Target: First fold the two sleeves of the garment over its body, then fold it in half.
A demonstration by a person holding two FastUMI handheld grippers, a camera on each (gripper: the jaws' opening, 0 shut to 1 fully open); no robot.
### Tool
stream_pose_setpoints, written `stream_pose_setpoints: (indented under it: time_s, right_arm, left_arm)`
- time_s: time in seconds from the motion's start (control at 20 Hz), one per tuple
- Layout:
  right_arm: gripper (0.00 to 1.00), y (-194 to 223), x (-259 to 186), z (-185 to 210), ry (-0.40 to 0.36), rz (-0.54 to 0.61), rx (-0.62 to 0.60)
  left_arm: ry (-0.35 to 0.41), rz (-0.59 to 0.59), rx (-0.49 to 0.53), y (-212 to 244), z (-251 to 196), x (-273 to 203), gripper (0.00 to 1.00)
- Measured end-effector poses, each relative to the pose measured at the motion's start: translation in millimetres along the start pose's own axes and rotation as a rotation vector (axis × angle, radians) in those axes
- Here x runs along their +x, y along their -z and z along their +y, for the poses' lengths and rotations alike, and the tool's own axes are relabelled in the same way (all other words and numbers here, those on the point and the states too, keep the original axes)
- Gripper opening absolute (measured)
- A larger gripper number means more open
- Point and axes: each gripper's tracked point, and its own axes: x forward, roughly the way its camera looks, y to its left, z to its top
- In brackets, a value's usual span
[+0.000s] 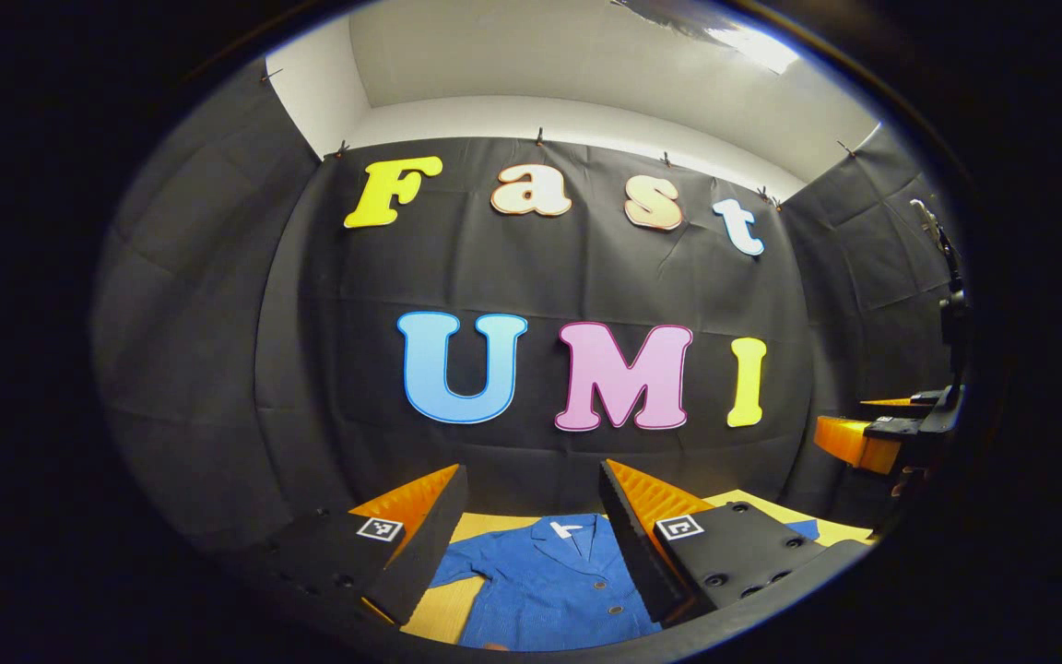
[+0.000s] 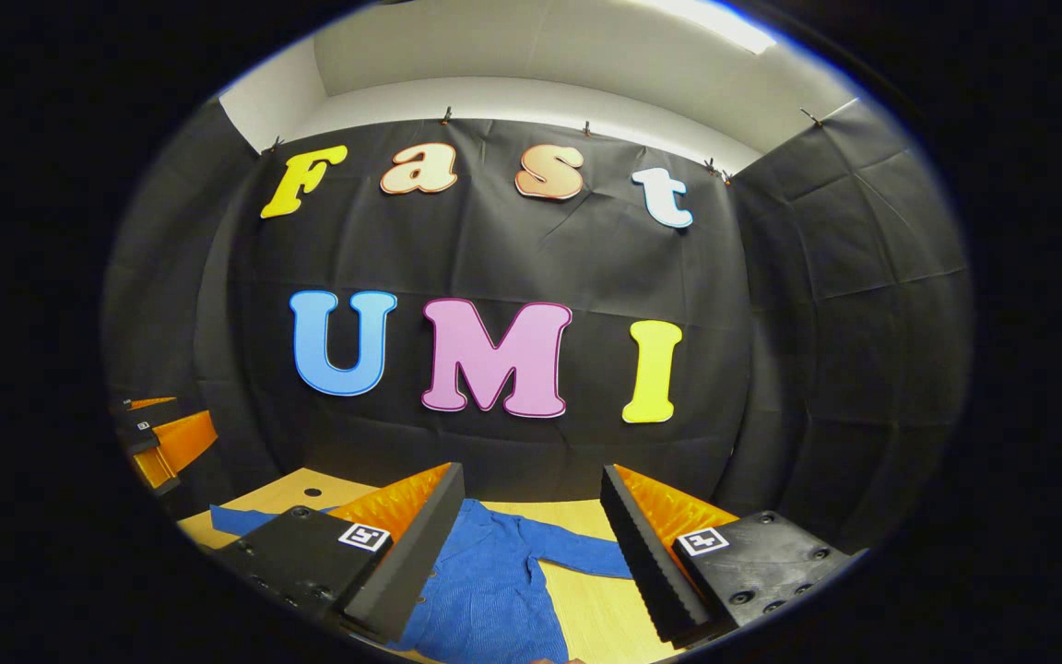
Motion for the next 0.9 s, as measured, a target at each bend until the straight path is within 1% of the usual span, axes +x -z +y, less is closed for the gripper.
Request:
stream_pose_setpoints:
  time_s: [0.05,0.1,0.2,0.4,0.75,0.9]
  right_arm:
    - [0.94,1,1,-1,0.002,0.001,-0.001]
    - [0.96,2,2,-1,0.000,0.003,-0.002]
    - [0.97,7,4,-1,-0.006,0.015,-0.012]
    - [0.97,32,12,0,-0.015,0.068,-0.028]
    - [0.96,48,43,9,-0.071,0.104,-0.044]
    - [0.97,61,58,1,-0.073,0.130,-0.026]
  left_arm:
    - [-0.002,0.002,0.001,1,0,0,0.82]
    - [-0.002,0.002,-0.002,0,0,-1,0.82]
    - [0.001,0.007,-0.009,3,-2,0,0.82]
    - [-0.009,0.024,-0.015,9,-3,0,0.82]
    - [-0.037,0.039,0.018,11,-3,-1,0.82]
    - [-0.056,0.052,0.024,15,-5,-1,0.82]
